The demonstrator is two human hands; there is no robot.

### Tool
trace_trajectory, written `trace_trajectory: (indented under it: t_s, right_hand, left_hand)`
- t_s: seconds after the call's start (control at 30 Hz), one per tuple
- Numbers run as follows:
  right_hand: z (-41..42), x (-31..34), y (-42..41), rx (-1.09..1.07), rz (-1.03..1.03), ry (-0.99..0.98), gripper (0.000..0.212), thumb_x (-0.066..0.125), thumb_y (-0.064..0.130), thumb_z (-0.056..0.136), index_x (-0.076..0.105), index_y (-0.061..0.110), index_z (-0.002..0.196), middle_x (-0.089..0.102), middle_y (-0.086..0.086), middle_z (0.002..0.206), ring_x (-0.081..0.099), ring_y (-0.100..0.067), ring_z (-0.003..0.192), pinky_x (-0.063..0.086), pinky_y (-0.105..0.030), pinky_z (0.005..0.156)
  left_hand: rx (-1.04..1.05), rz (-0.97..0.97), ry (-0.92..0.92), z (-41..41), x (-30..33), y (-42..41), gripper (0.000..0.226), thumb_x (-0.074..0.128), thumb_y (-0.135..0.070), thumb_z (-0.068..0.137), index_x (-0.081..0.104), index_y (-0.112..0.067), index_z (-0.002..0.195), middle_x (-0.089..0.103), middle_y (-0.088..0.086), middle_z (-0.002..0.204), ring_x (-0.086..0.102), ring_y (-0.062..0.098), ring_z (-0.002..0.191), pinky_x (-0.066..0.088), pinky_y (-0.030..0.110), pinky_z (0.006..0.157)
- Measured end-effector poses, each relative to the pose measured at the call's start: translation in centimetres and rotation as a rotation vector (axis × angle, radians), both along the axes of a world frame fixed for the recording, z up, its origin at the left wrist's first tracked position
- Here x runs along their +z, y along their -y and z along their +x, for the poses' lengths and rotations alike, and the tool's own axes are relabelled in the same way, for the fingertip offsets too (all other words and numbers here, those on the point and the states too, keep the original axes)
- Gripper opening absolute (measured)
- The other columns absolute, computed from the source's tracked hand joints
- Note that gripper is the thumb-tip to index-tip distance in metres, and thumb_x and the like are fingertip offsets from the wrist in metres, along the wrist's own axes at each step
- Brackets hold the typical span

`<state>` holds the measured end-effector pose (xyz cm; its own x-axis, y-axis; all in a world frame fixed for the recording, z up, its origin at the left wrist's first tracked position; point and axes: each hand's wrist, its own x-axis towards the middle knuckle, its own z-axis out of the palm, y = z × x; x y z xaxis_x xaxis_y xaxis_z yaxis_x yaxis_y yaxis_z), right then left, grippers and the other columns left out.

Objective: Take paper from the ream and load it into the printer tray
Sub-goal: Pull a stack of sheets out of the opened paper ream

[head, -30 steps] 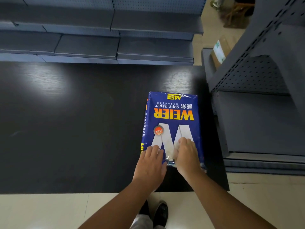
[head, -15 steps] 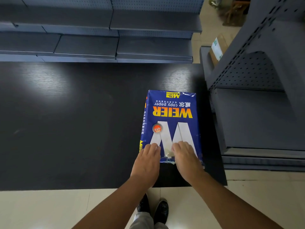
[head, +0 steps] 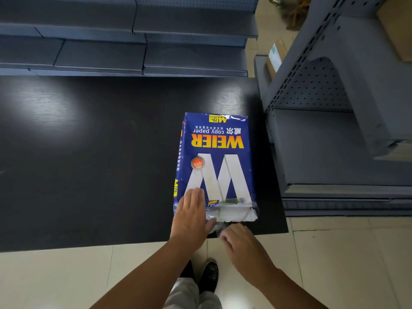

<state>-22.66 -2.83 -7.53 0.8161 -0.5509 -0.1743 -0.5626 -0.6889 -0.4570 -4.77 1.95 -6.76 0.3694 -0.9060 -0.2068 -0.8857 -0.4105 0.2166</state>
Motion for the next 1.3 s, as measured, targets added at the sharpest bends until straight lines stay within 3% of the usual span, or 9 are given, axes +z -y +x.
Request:
trace_trajectory:
  t_s: [0.13,0.2,0.33,0.47,0.73,0.9,1.0,1.13,1.3]
  right_hand:
    - [0.2,1.3,1.1,-0.645,0.232,0.193,0.025,0.059,0.026,0.094,0.058,0.026,0.119,0.063,0.008,0.094,0.062,-0.006,0.085,0.057,-0.024,0.070]
    - [0.4,1.1,2.0,-0.769,0.294,0.204,0.037,0.060,0.024,0.094,0.055,0.019,0.130,0.063,0.003,0.104,0.064,-0.012,0.091,0.059,-0.031,0.074]
    - [1.3,1.0,3.0,-0.873,0.348,0.195,0.046,0.062,0.024,0.093,0.051,0.015,0.136,0.061,-0.002,0.118,0.064,-0.015,0.094,0.060,-0.033,0.075]
    - [1.9,1.0,3.7,-0.958,0.336,0.175,0.038,0.058,0.020,0.093,0.059,0.009,0.130,0.066,-0.008,0.115,0.062,-0.017,0.086,0.050,-0.028,0.068]
    - [1.9,1.3,3.3,-0.923,0.203,0.198,0.031,0.060,0.017,0.093,0.066,0.007,0.122,0.066,-0.008,0.112,0.064,-0.016,0.085,0.047,-0.018,0.061]
    - [2.3,1.2,4.1,-1.105,0.363,0.317,0.019,0.069,0.021,0.089,0.070,0.011,0.104,0.071,-0.001,0.090,0.067,-0.012,0.079,0.056,-0.027,0.065]
    - [2.7,0.7,4.8,-1.219,0.480,0.345,0.016,0.071,0.019,0.087,0.072,0.009,0.100,0.073,-0.002,0.088,0.067,-0.008,0.076,0.054,-0.024,0.064]
    - [2.5,0.3,5.1,-1.314,0.683,0.418,0.006,0.071,0.011,0.087,0.068,0.016,0.089,0.076,-0.008,0.087,0.074,-0.019,0.079,0.058,-0.032,0.074]
    - [1.2,1.8,4.4,-1.383,0.835,0.457,0.009,0.065,-0.004,0.084,0.064,0.003,0.089,0.075,-0.017,0.082,0.077,-0.026,0.076,0.059,-0.035,0.078]
  left_hand:
    - [0.009,0.015,0.014,-0.5,-0.2,-0.2,0.082,0.053,-0.061,0.086,0.022,-0.009,0.142,0.036,0.008,0.137,0.032,0.027,0.131,0.034,0.042,0.113]
    - [0.006,0.037,0.020,-0.6,-0.3,-0.3,0.082,0.049,-0.062,0.087,0.019,-0.010,0.144,0.033,0.008,0.142,0.029,0.027,0.135,0.032,0.042,0.115]
    - [0.002,0.048,0.027,-0.6,-0.4,-0.4,0.082,0.047,-0.062,0.088,0.017,-0.011,0.145,0.032,0.009,0.144,0.026,0.027,0.138,0.030,0.042,0.117]
    - [-0.003,0.052,0.033,-0.6,-0.2,-0.4,0.082,0.048,-0.061,0.088,0.017,-0.011,0.145,0.033,0.009,0.143,0.028,0.027,0.137,0.031,0.042,0.116]
    - [-0.007,0.054,0.040,-0.7,-0.2,-0.3,0.082,0.047,-0.059,0.090,0.015,-0.009,0.146,0.031,0.010,0.146,0.025,0.028,0.139,0.028,0.042,0.118]
    - [-0.007,0.056,0.030,-0.7,-0.3,-0.4,0.081,0.045,-0.059,0.092,0.013,-0.011,0.147,0.027,0.009,0.151,0.020,0.027,0.142,0.024,0.041,0.120]
    - [-0.003,0.058,0.018,-0.6,-0.3,-0.5,0.080,0.044,-0.060,0.092,0.013,-0.012,0.147,0.027,0.008,0.151,0.019,0.027,0.142,0.023,0.041,0.120]
    - [0.022,0.029,-0.005,-0.6,-0.1,-1.0,0.079,0.046,-0.061,0.090,0.016,-0.013,0.145,0.030,0.007,0.147,0.023,0.026,0.140,0.028,0.041,0.118]
    - [0.052,0.004,0.006,-0.4,0.3,-1.7,0.075,0.044,-0.062,0.090,0.019,-0.014,0.142,0.032,0.006,0.143,0.027,0.024,0.137,0.031,0.040,0.117]
